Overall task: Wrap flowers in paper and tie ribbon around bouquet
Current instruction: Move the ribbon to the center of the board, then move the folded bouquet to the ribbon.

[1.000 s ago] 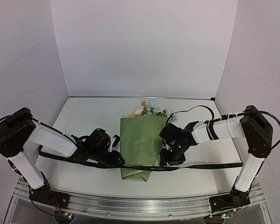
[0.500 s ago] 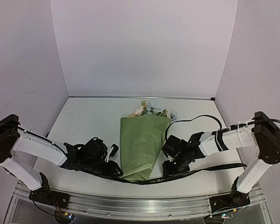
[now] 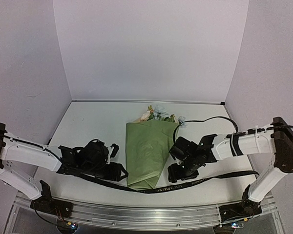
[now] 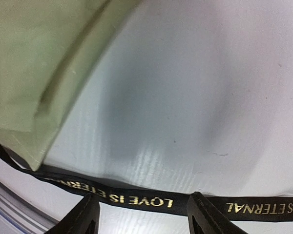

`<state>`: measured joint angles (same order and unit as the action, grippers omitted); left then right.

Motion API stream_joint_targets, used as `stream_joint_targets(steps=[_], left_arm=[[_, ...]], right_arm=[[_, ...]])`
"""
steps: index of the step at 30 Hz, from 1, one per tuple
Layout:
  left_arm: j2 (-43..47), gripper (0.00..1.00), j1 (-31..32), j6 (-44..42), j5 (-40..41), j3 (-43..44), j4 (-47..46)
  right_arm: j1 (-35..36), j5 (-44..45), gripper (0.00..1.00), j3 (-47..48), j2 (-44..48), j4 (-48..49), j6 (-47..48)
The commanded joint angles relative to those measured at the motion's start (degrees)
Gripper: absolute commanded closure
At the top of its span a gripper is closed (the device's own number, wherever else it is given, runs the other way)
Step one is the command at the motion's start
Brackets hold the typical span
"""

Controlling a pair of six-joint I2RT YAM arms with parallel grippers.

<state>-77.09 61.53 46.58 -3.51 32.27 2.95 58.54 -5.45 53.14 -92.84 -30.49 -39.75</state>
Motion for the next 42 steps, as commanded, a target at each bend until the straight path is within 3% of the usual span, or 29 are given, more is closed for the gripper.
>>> stream_joint_targets(steps=[1, 12, 23, 27, 33, 42], left_arm=[[0.44, 0.34, -4.21, -1.54, 2.00, 5.24, 2.09], [-12.50, 0.34, -16.78, -7.82, -11.82, 9.97, -7.03], [-23.93, 0.36, -21.64, -6.53, -20.99, 12.16, -18.32], [-26.18, 0.38, -21.85, -5.57, -21.59, 13.57, -19.33], [-29.16, 0.47, -21.89, -4.11, -23.17, 15.67, -18.88], [-28.64, 0.73, -21.89, -4.40, -26.82, 20.13, -9.26]], right_arm=[[-0.79, -0.25, 0.31, 5.72, 1.13, -0.53, -2.45], [-8.48, -5.69, 0.19, 8.93, -7.78, 12.10, -15.05], [-11.57, -5.39, 0.21, 7.41, -13.30, 21.07, -19.30], [-13.06, -6.42, 0.29, 6.68, -15.18, 24.32, -21.77], [-14.08, -9.01, 0.52, 7.66, -17.65, 27.15, -24.82], [-14.49, -12.71, 0.80, 9.01, -17.35, 27.08, -28.24]])
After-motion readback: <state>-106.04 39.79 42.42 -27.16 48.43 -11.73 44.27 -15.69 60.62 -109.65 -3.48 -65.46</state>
